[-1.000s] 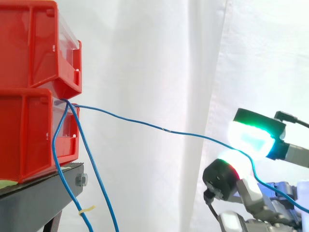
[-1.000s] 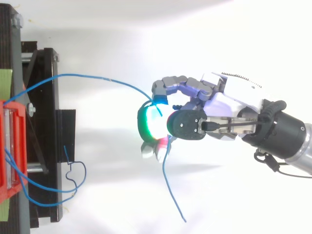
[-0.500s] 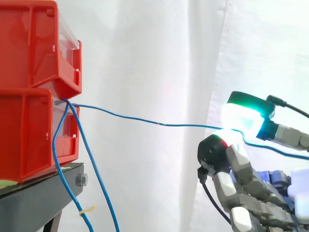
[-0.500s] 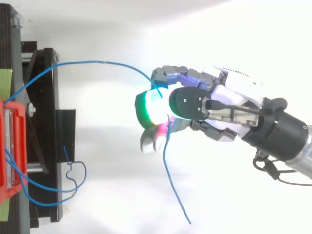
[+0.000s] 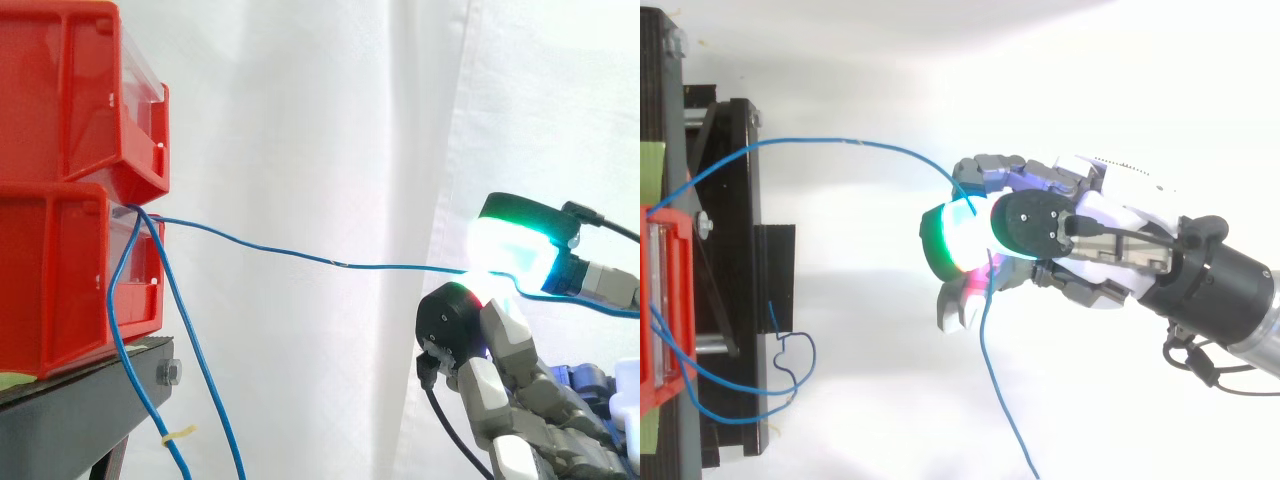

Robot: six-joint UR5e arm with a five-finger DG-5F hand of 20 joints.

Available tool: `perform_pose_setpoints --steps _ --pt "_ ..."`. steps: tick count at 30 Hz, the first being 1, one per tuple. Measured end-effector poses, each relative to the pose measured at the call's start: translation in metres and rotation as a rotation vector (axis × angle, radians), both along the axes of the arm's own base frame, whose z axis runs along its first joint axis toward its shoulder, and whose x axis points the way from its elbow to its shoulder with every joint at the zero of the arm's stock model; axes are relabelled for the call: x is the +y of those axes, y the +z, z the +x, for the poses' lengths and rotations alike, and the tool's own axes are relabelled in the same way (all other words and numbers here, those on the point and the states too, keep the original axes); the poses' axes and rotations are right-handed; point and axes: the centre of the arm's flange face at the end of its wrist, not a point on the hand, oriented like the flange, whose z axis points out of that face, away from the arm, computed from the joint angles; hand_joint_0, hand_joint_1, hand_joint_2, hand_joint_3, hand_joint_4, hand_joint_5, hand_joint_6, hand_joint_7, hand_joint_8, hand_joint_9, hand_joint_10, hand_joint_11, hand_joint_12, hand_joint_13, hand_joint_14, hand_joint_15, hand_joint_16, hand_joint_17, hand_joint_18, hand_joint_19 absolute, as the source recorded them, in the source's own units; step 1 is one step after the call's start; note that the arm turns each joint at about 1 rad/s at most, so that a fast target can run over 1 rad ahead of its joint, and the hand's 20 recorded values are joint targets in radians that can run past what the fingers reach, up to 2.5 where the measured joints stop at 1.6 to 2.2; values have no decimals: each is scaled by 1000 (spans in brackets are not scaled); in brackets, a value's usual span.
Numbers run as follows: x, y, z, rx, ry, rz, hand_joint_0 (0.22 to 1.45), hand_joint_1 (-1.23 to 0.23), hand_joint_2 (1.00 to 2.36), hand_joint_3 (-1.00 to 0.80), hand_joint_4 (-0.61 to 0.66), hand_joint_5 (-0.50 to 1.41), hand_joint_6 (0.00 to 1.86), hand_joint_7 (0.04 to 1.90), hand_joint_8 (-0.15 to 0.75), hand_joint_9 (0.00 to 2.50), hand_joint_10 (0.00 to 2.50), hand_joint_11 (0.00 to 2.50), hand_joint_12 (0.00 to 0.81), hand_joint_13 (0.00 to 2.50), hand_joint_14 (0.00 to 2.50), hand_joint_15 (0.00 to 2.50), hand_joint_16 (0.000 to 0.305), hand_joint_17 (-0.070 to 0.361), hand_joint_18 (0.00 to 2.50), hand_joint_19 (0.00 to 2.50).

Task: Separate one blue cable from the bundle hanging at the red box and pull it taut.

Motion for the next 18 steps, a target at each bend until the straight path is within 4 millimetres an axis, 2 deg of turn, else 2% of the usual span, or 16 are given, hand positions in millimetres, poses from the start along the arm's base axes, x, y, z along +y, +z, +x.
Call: perform_pose_setpoints --steps 7,8,12,18 --pt "6 0 0 -13 5 30 719 -716 1019 -162 28 -220 933 1284 378 717 11 424 448 1282 16 530 45 102 869 481" --pt "7 1 0 -15 6 34 718 -717 1020 -161 28 -220 933 1283 382 729 10 423 452 1222 14 422 44 99 863 442" --pt "10 5 2 -22 5 42 720 -721 1018 -161 28 -219 934 1275 391 744 10 415 453 1145 11 320 43 96 836 410" --pt "12 15 5 16 -9 28 720 -721 1018 -163 37 -219 933 1280 452 882 12 376 473 1043 10 292 46 103 769 374"
